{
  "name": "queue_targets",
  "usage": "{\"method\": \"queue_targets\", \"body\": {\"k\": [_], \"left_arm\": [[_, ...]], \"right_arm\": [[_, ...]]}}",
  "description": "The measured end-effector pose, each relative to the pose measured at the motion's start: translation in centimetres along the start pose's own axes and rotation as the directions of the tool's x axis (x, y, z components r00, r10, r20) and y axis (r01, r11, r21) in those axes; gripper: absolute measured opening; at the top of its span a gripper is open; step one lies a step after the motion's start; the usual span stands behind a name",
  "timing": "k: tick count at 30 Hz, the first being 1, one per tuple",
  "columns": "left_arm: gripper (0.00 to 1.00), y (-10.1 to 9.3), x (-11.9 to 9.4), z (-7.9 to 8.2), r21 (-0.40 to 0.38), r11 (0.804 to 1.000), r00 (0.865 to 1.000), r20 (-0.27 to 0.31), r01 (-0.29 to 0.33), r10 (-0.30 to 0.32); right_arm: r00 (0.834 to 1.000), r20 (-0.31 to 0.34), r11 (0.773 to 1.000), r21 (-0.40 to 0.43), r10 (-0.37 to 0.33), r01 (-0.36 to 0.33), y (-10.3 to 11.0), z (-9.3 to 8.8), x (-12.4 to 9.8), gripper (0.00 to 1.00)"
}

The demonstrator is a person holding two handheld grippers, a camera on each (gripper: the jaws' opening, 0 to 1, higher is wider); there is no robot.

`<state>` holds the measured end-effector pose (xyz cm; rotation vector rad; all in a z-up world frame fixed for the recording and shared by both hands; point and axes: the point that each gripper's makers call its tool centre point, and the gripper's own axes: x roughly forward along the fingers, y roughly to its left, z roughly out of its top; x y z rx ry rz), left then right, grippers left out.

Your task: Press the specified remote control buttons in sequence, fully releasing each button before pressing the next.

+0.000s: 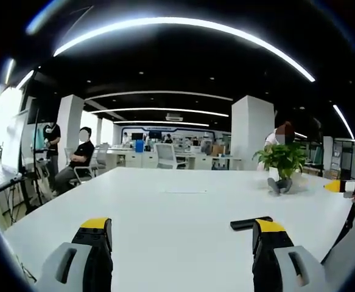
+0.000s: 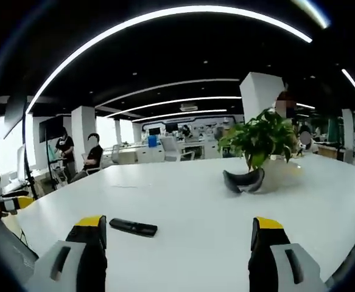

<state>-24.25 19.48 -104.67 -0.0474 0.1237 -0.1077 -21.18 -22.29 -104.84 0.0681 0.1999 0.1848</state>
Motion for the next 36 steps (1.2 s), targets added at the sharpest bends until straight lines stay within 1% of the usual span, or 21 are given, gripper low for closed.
{"method": "queue_targets", "body": {"k": [2, 5, 15, 30, 33, 34, 35, 36], "left_arm": [[0.99, 0.0, 0.0, 0.0, 0.002, 1.000, 1.000, 0.001, -0.002, 0.002], [0.99, 0.1, -0.1, 0.0, 0.001, 1.000, 1.000, -0.001, -0.005, 0.005], [0.99, 0.1, -0.1, 0.0, 0.000, 1.000, 1.000, 0.004, -0.008, 0.008], [1.00, 0.1, -0.1, 0.0, 0.004, 1.000, 1.000, 0.004, -0.008, 0.008], [1.00, 0.3, -0.1, -0.2, 0.007, 1.000, 1.000, -0.008, -0.019, 0.019], [1.00, 0.3, -0.1, -0.2, 0.010, 1.000, 1.000, -0.008, -0.017, 0.017], [1.00, 0.2, -0.2, -0.1, 0.013, 1.000, 1.000, -0.001, -0.013, 0.013], [1.00, 0.2, -0.2, 0.0, 0.013, 1.000, 1.000, 0.006, -0.013, 0.012]], "right_arm": [[1.000, -0.021, 1.000, -0.006, 0.003, -0.003, 0.0, -0.4, 0.1, 0.99], [1.000, -0.023, 1.000, -0.002, 0.010, -0.010, 0.1, -0.6, 0.1, 0.99], [1.000, -0.018, 1.000, -0.017, 0.004, -0.004, 0.1, -0.5, 0.0, 0.99], [1.000, -0.011, 1.000, -0.012, -0.006, 0.006, 0.0, -0.4, 0.0, 0.99], [0.999, -0.051, 1.000, -0.026, -0.012, 0.010, -0.1, -1.1, 0.2, 0.99], [0.998, -0.062, 1.000, -0.029, 0.000, -0.002, 0.0, -1.3, 0.3, 0.99], [0.998, -0.055, 0.999, -0.027, 0.019, -0.020, 0.3, -1.2, 0.3, 0.99], [0.999, -0.017, 0.999, -0.022, 0.041, -0.041, 0.7, -0.5, 0.2, 0.99]]}}
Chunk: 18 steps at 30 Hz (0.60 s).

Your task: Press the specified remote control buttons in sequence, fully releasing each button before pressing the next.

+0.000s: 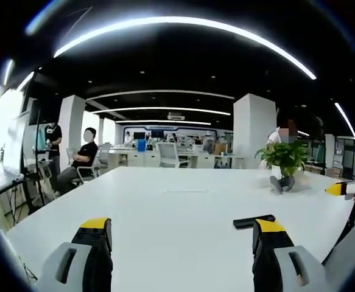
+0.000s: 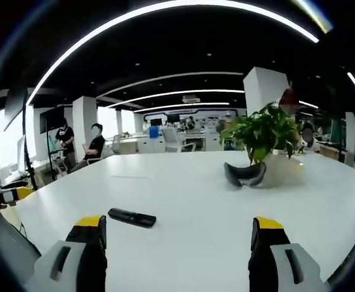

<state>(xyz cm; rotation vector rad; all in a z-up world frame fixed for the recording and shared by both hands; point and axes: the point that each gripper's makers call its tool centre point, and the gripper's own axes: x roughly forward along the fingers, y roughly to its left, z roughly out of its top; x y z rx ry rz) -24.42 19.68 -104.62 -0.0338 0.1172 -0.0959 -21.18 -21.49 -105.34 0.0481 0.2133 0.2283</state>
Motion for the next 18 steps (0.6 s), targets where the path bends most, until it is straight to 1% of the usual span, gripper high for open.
{"method": "queue_targets", "body": {"k": [1, 2, 3, 4, 5, 8, 9, 11, 14, 18], "left_arm": [[1.00, 0.1, 0.0, 0.2, -0.009, 1.000, 1.000, 0.017, -0.004, 0.004], [1.00, 0.1, 0.0, 0.2, -0.011, 1.000, 1.000, 0.016, -0.002, 0.002], [1.00, -0.1, 0.2, -0.2, -0.014, 1.000, 1.000, -0.006, 0.010, -0.011], [0.99, -0.2, 0.2, -0.6, -0.011, 1.000, 1.000, -0.027, 0.016, -0.017], [0.99, -0.4, 0.3, -0.8, -0.008, 1.000, 0.999, -0.040, 0.018, -0.019], [0.99, -0.4, 0.2, -0.4, 0.016, 1.000, 1.000, -0.023, 0.017, -0.016], [1.00, -0.4, 0.1, -0.4, 0.014, 1.000, 1.000, -0.020, 0.015, -0.015], [1.00, -0.4, 0.1, -0.1, -0.014, 1.000, 1.000, -0.006, 0.020, -0.020], [1.00, -0.3, 0.0, -0.3, 0.003, 1.000, 1.000, -0.017, 0.013, -0.013], [1.00, -0.3, 0.0, -0.2, 0.005, 1.000, 1.000, -0.017, 0.010, -0.010]], "right_arm": [[1.000, 0.006, 1.000, -0.010, -0.009, 0.009, -0.1, 0.1, -0.2, 0.99], [1.000, 0.000, 0.999, -0.024, -0.024, 0.024, -0.2, 0.0, -0.2, 0.99], [0.999, -0.032, 0.998, -0.040, -0.043, 0.042, -0.5, -0.5, -0.2, 0.99], [0.998, -0.049, 0.999, -0.035, -0.032, 0.030, -0.3, -0.7, 0.1, 0.99], [0.998, -0.049, 0.999, -0.034, -0.026, 0.024, -0.2, -0.7, 0.2, 0.99], [0.999, -0.048, 0.999, -0.030, -0.011, 0.010, 0.0, -0.8, 0.1, 0.99], [0.999, -0.048, 1.000, -0.025, -0.005, 0.004, 0.1, -0.8, 0.1, 0.99], [0.999, -0.044, 1.000, -0.028, -0.003, 0.002, 0.0, -0.7, 0.1, 0.99], [0.999, -0.045, 1.000, -0.025, -0.007, 0.006, 0.0, -0.8, 0.0, 0.99], [0.999, -0.049, 1.000, -0.008, -0.012, 0.011, -0.1, -0.9, 0.0, 0.99]]}}
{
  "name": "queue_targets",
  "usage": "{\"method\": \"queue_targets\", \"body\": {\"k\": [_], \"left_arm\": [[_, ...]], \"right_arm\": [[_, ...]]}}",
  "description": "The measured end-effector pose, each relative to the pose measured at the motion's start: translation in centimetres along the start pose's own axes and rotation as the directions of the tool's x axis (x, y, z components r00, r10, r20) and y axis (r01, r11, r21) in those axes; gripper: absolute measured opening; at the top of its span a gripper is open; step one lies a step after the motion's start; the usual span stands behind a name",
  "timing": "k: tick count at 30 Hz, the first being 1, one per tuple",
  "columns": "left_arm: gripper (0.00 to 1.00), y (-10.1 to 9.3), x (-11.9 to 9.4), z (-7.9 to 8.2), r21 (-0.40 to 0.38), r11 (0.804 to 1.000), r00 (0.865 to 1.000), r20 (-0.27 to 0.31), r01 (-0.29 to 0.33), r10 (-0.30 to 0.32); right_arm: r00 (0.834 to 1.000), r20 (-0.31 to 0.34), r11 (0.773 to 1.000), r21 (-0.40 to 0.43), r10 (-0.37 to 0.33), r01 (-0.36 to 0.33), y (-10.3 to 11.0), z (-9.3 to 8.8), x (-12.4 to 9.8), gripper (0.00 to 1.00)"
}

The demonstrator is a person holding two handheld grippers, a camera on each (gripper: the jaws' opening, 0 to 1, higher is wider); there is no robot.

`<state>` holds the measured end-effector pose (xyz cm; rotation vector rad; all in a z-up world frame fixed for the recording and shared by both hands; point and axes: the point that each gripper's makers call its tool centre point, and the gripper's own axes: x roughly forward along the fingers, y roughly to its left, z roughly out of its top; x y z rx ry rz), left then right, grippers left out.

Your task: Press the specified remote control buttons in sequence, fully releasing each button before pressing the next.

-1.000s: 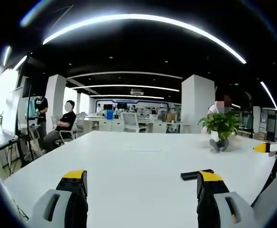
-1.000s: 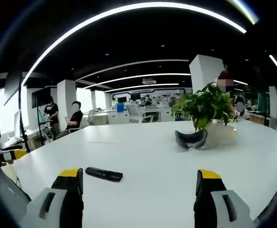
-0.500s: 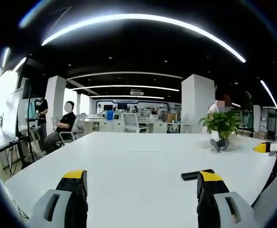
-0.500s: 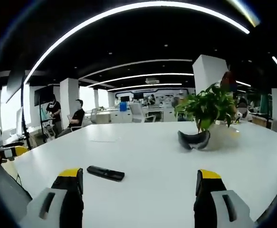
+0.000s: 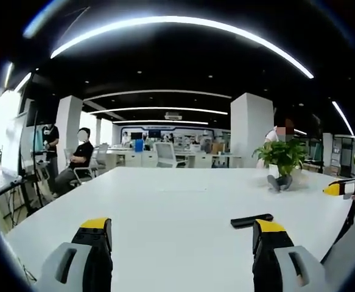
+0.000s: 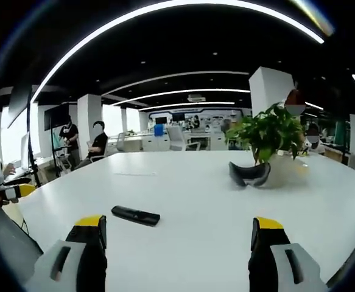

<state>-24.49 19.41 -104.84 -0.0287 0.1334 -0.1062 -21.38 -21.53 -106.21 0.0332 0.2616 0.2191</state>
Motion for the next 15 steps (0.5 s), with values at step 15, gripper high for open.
{"method": "queue_targets", "body": {"k": [15], "left_arm": [[0.99, -0.27, 0.00, -0.08, 0.008, 1.000, 1.000, -0.006, 0.015, -0.015]], "right_arm": [[1.000, 0.004, 1.000, 0.027, 0.015, -0.015, 0.30, -0.04, -0.10, 0.99]]}}
